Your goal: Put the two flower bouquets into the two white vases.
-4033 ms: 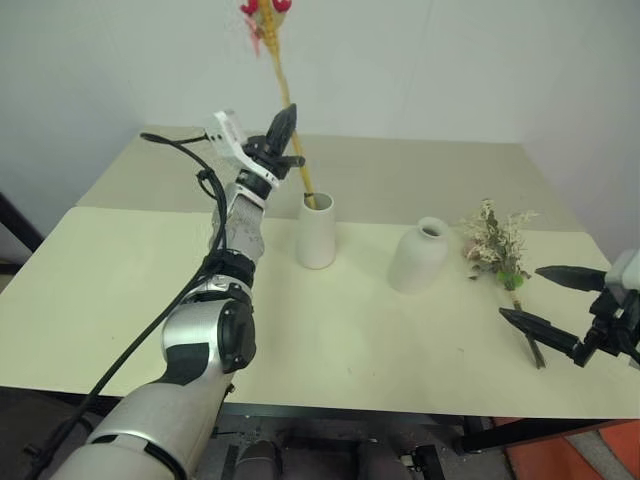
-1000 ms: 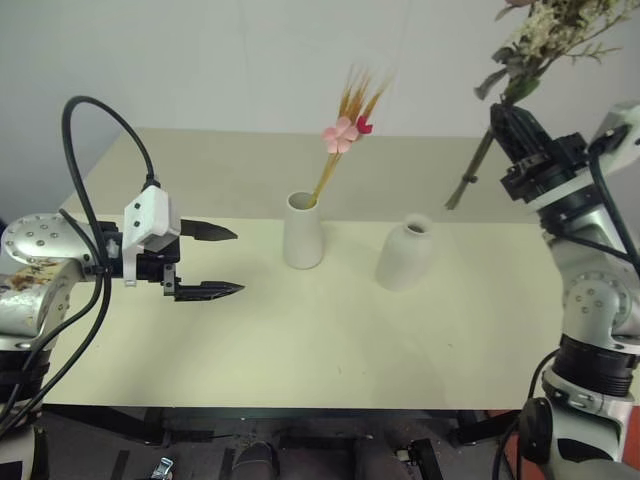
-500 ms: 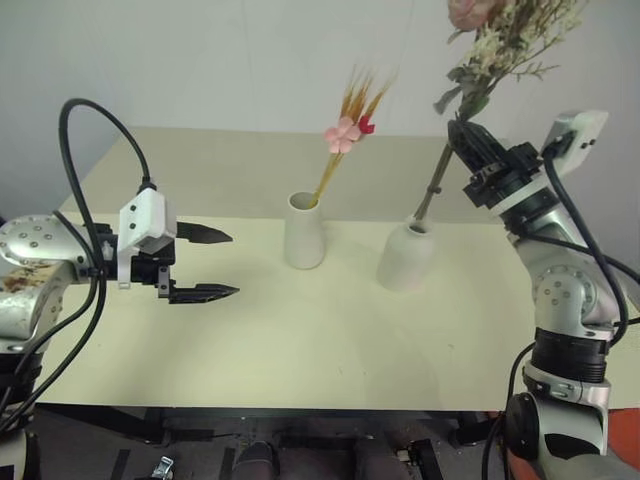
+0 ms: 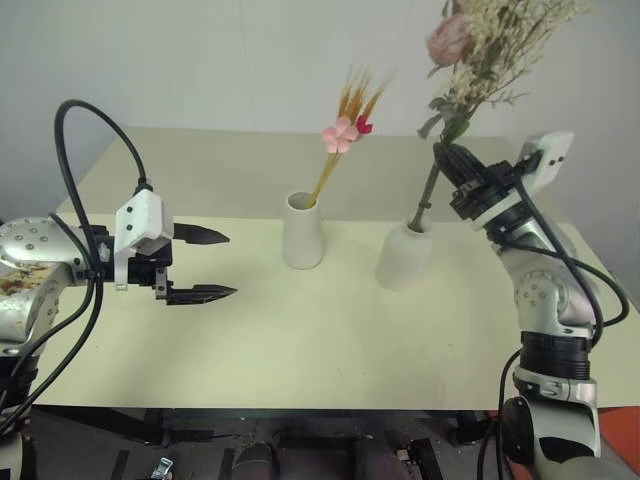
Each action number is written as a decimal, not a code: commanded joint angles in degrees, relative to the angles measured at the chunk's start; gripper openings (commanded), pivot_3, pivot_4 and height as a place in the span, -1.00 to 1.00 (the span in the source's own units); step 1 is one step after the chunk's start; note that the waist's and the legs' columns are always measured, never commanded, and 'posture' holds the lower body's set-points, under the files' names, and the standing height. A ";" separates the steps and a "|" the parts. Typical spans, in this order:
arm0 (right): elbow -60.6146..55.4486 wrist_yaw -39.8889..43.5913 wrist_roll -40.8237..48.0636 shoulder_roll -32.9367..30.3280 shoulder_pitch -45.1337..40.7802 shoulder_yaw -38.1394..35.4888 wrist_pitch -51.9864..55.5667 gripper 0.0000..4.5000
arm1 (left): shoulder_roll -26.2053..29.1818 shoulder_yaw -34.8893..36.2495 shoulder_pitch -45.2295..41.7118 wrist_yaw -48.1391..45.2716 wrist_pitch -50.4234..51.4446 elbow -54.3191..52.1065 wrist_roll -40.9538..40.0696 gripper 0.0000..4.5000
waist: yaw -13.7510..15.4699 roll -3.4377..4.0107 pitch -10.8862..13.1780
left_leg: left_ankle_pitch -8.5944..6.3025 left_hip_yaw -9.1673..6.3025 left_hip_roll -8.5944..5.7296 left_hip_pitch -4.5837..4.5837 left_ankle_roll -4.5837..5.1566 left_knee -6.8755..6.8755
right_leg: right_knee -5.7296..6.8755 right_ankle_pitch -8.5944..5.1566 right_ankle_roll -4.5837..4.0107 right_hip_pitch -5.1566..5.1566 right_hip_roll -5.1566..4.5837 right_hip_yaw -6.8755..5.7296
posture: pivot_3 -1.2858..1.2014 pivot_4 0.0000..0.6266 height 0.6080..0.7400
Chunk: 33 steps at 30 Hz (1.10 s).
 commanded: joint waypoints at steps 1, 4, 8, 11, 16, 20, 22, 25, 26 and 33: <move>-1.69 1.62 0.79 0.13 0.93 -0.67 -2.08 -0.49 | 1.28 2.00 -0.41 0.24 -0.11 -1.46 -0.53 1.00 | 0.02 0.00 0.00 | 0.00 0.00 0.00 0.00 0.00 0.00 | 0.00 0.00 0.00 0.00 0.00 0.00 | 0.03 -0.52 1.00; -3.50 2.76 1.12 0.10 2.87 -0.56 -2.26 -0.01 | 1.21 1.71 -0.82 0.25 -0.23 -1.26 -0.43 1.00 | 0.05 0.00 0.00 | 0.00 0.00 0.00 0.00 0.00 0.00 | 0.01 0.00 0.01 0.00 0.00 0.00 | 0.03 -0.52 1.00; -6.01 2.73 0.59 -0.43 5.46 -0.45 -1.90 0.58 | 1.04 1.31 -1.36 0.13 -0.52 -0.76 -0.21 1.00 | 0.05 0.00 0.00 | 0.00 0.00 0.00 -0.01 0.00 0.00 | 0.00 -0.01 0.02 0.00 0.00 0.01 | 0.03 -0.52 1.00; -8.63 3.20 0.98 -1.71 8.35 -1.03 -1.02 0.99 | 0.85 0.83 -1.94 -0.16 -1.12 -0.17 0.10 1.00 | 0.07 0.00 0.00 | 0.00 0.00 0.00 0.01 0.00 0.00 | 0.01 -0.02 0.02 0.00 0.00 0.00 | 0.03 -0.52 1.00; -13.39 6.32 4.55 -4.36 13.26 -2.38 0.50 0.99 | -0.01 0.19 -2.88 -0.19 -1.85 0.69 0.35 1.00 | 0.21 0.00 0.00 | 0.00 0.00 0.00 0.01 0.00 0.00 | 0.00 -0.09 0.14 0.00 0.00 0.00 | 0.03 -0.52 1.00; -15.87 6.60 6.47 -6.18 16.22 -3.86 1.32 0.99 | -0.38 0.03 -3.07 -0.22 -2.16 0.94 0.62 1.00 | 0.16 0.00 0.00 | 0.00 0.00 0.00 0.01 0.00 0.00 | 0.01 -0.10 0.15 0.01 0.00 0.00 | 0.03 -0.52 1.00; -16.56 6.33 6.48 -7.23 17.41 -4.70 1.43 0.99 | -0.44 -0.01 -2.89 -0.27 -2.37 0.96 0.88 1.00 | 0.05 0.00 0.00 | 0.00 0.01 0.00 0.02 0.00 0.00 | 0.01 -0.10 0.14 0.01 0.00 0.02 | 0.03 -0.52 1.00; -17.71 7.54 7.77 -9.53 19.59 -6.60 2.25 0.99 | -0.65 0.11 -2.71 -0.06 -2.47 0.94 1.05 1.00 | 0.14 0.00 0.00 | 0.00 0.00 0.00 0.03 0.00 0.00 | 0.01 -0.12 0.10 0.01 0.00 0.01 | 0.03 -0.52 1.00; -18.07 7.73 8.04 -10.57 20.40 -7.35 2.75 0.99 | -0.69 0.20 -2.57 -0.02 -2.49 0.86 1.08 1.00 | 0.16 0.00 0.00 | 0.00 0.00 0.00 0.03 0.00 0.00 | 0.01 -0.13 0.10 0.01 0.00 0.01 | 0.03 -0.52 1.00; -17.96 20.81 12.53 -26.49 31.69 -20.24 7.88 0.99 | 1.40 3.39 0.58 -0.09 -1.73 0.41 0.52 1.00 | 0.54 0.00 0.00 | 0.00 0.02 -0.01 0.01 0.00 0.00 | -0.06 -0.19 0.02 0.04 -0.03 0.02 | 0.03 -0.52 1.00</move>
